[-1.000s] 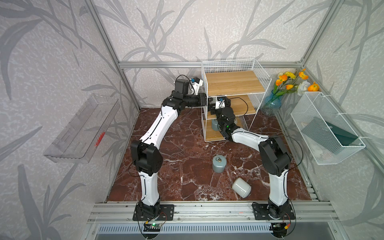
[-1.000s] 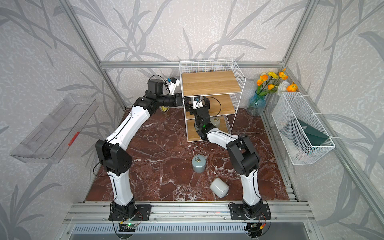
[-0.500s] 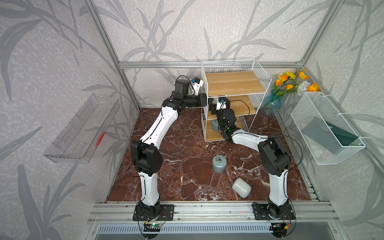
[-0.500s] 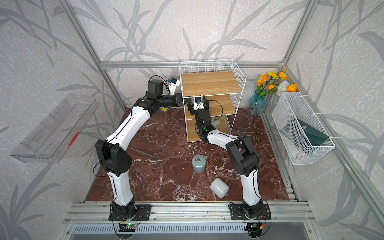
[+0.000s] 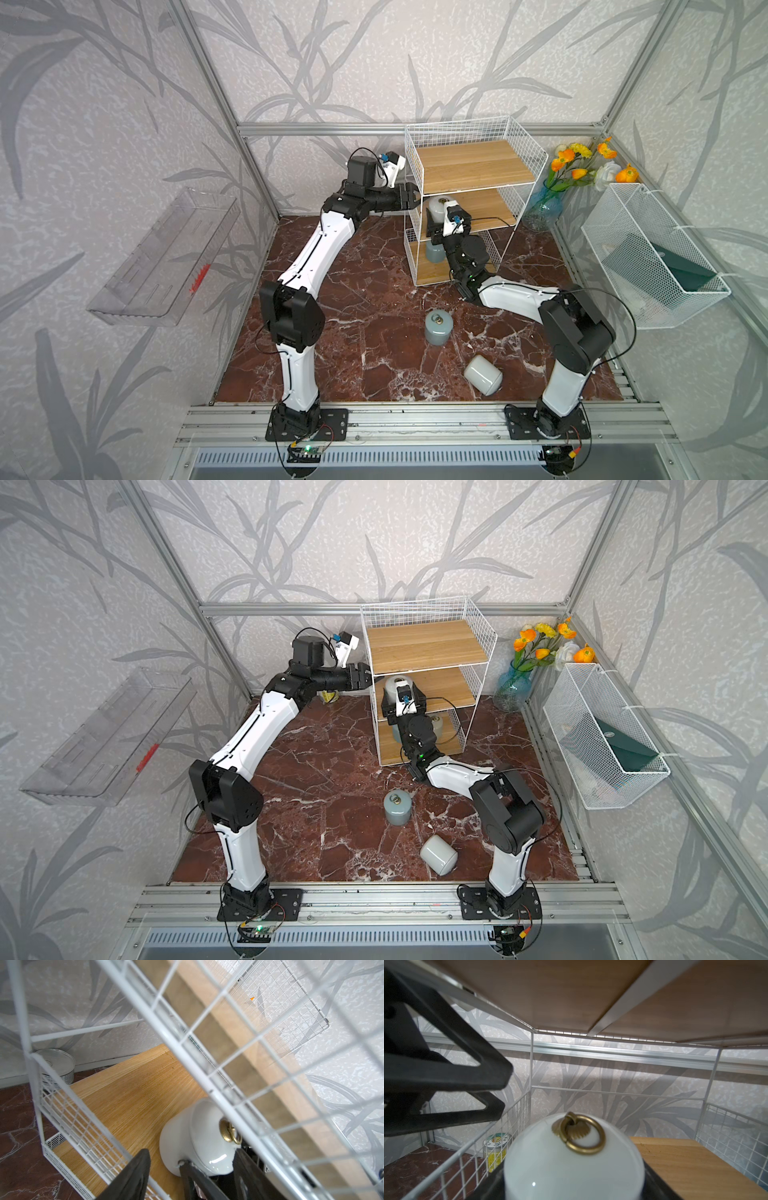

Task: Remove the tea canisters from the shelf
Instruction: Pick up the tea canister from the shelf, then place the tea canister at the center of the board.

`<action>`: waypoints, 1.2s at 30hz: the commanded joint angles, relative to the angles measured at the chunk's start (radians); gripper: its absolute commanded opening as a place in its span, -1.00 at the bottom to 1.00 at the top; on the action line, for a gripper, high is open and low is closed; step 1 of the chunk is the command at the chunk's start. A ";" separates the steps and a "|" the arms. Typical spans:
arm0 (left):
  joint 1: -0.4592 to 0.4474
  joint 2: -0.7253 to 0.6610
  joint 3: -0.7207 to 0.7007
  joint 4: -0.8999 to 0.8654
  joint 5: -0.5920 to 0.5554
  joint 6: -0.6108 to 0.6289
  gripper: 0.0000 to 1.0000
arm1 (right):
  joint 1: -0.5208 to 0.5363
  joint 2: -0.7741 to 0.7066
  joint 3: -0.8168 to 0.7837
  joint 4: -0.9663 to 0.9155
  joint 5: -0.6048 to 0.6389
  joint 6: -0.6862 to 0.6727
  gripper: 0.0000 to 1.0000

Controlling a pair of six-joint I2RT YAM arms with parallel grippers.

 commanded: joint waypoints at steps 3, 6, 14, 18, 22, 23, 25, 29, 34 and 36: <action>-0.025 0.058 0.023 -0.083 -0.011 -0.021 0.35 | 0.011 -0.160 -0.046 0.102 -0.028 -0.018 0.29; -0.026 0.029 -0.001 -0.102 -0.097 0.004 0.41 | 0.024 -0.236 -0.103 0.079 -0.042 -0.022 0.28; -0.027 -0.135 -0.180 0.021 -0.213 -0.013 0.65 | 0.097 -0.411 -0.223 -0.004 -0.063 -0.071 0.28; -0.024 -0.264 -0.361 0.115 -0.293 -0.029 0.69 | 0.163 -0.516 -0.270 -0.086 -0.079 -0.093 0.27; -0.025 -0.465 -0.572 0.248 -0.421 -0.038 0.79 | 0.272 -0.605 -0.314 -0.211 -0.058 -0.088 0.25; -0.025 -0.518 -0.627 0.276 -0.449 -0.037 0.83 | 0.301 -0.620 -0.331 -0.222 -0.045 -0.090 0.25; -0.025 -0.613 -0.710 0.299 -0.522 -0.029 0.88 | 0.356 -0.633 -0.360 -0.223 -0.015 -0.084 0.25; -0.025 -0.808 -0.852 0.266 -0.680 -0.009 0.93 | 0.460 -0.609 -0.372 -0.256 0.003 -0.039 0.25; -0.023 -1.035 -1.000 0.183 -0.840 0.006 1.00 | 0.563 -0.458 -0.352 -0.199 0.033 0.033 0.25; -0.023 -1.115 -1.052 0.156 -0.877 0.006 1.00 | 0.577 -0.377 -0.349 -0.146 0.036 0.108 0.25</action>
